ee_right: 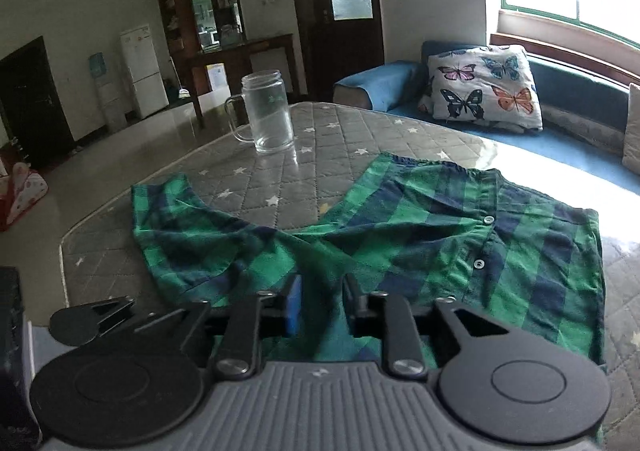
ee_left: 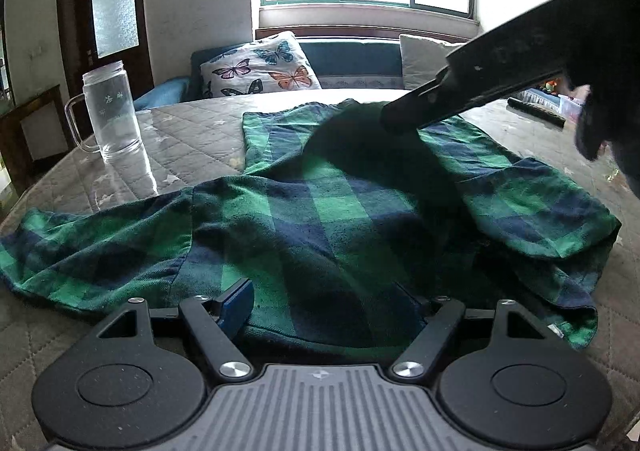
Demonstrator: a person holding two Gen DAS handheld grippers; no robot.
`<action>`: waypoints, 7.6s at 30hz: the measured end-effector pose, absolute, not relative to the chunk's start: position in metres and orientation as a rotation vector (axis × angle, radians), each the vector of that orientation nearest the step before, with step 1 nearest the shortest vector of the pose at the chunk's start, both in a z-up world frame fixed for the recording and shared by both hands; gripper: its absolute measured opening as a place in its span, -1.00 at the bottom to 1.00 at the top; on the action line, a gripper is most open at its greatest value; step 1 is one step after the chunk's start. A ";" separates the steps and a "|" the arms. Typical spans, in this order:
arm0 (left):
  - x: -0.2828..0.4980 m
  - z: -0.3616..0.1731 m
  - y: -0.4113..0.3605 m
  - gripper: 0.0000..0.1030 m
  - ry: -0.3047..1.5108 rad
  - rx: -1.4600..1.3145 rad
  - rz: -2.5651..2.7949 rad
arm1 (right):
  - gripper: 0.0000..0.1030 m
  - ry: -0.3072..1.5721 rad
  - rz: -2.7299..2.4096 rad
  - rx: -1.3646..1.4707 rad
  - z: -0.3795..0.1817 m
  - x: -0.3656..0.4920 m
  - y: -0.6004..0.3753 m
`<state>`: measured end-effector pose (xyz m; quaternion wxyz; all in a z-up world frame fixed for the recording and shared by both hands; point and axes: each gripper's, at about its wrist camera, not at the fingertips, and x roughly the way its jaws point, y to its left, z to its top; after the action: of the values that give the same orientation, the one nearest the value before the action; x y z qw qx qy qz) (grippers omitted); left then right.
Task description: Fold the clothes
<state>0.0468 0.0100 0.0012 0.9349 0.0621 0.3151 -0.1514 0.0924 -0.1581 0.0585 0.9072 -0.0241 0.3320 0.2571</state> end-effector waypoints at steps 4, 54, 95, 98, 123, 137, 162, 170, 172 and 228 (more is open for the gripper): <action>0.047 0.005 0.008 0.47 0.633 0.128 -0.312 | -0.31 0.666 0.520 -0.078 0.067 0.079 -0.179; 0.113 0.003 -0.024 -0.07 0.671 0.195 -0.319 | -0.31 0.790 0.240 -0.076 -0.001 0.090 -0.330; 0.067 0.016 0.044 0.15 0.609 0.164 -0.170 | -0.19 0.718 0.506 -0.265 0.013 0.061 -0.216; 0.075 0.021 0.068 0.19 0.602 0.135 -0.094 | -0.19 0.706 0.544 -0.282 0.009 0.070 -0.193; 0.179 0.003 0.297 0.06 0.695 -0.181 0.498 | -0.19 0.766 0.662 -0.309 -0.013 0.088 -0.135; 0.187 -0.002 0.311 -0.77 0.644 -0.230 0.526 | -0.17 0.784 0.664 -0.285 -0.016 0.092 -0.135; 0.146 0.047 0.263 -0.88 0.506 -0.331 0.314 | -0.18 0.760 0.658 -0.200 0.000 0.087 -0.147; 0.107 0.090 0.160 -0.88 0.434 -0.340 -0.029 | -0.18 0.717 0.602 -0.130 0.022 0.073 -0.183; 0.097 0.094 0.128 -0.93 0.432 -0.324 -0.123 | -0.18 0.708 0.583 -0.093 0.028 0.070 -0.198; 0.035 0.014 0.085 0.41 0.594 0.170 -0.030 | -0.64 0.924 0.482 0.396 0.001 0.117 -0.234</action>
<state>0.0346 0.0845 0.0140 0.9526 0.0834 0.2922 -0.0146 0.1165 -0.2339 0.0007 0.8484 0.1881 0.4386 0.2289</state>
